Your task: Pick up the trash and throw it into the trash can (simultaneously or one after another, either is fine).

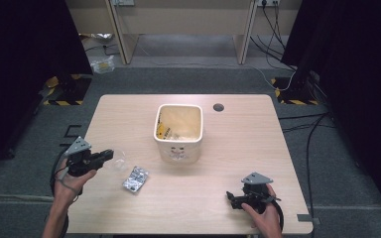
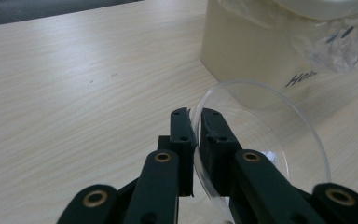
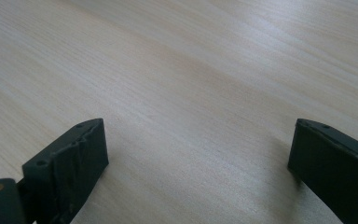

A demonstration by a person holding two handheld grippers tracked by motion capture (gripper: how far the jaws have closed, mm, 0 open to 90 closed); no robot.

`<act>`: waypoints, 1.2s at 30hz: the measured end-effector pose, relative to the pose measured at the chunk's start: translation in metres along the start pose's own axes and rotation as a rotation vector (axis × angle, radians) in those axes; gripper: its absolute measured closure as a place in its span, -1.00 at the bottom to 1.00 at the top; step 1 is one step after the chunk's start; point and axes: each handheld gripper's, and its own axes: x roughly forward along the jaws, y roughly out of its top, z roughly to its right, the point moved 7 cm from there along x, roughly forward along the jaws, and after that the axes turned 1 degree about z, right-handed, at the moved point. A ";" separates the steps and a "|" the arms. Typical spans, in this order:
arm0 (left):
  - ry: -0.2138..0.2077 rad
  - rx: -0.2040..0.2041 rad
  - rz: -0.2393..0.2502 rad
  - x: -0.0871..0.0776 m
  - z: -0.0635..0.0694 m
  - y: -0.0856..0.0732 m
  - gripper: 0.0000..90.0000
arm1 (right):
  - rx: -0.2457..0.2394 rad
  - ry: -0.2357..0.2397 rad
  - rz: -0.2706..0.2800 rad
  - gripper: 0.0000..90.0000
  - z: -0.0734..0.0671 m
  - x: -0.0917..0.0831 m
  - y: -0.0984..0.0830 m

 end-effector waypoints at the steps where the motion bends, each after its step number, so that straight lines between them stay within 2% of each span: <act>1: 0.003 0.001 0.004 0.000 -0.001 0.002 0.85 | 0.000 0.000 0.000 -0.89 0.000 0.000 0.000; 6: 0.000 0.006 0.030 -0.001 0.000 0.015 0.84 | 0.000 0.000 0.000 -0.89 0.000 0.000 0.000; 14: -0.016 0.039 0.061 -0.004 0.009 0.040 0.84 | 0.000 0.000 0.000 -0.89 0.000 0.000 0.000; 21: -0.021 0.050 0.071 -0.007 0.011 0.052 0.84 | -0.006 0.001 0.000 -0.90 0.000 0.000 0.000; 24: -0.028 0.040 0.096 -0.010 0.010 0.061 0.83 | -0.007 0.001 0.000 -0.90 0.000 0.000 0.000; 36: -0.018 0.069 0.107 -0.010 0.009 0.086 0.83 | -0.005 0.001 -0.002 -0.90 0.000 0.001 0.000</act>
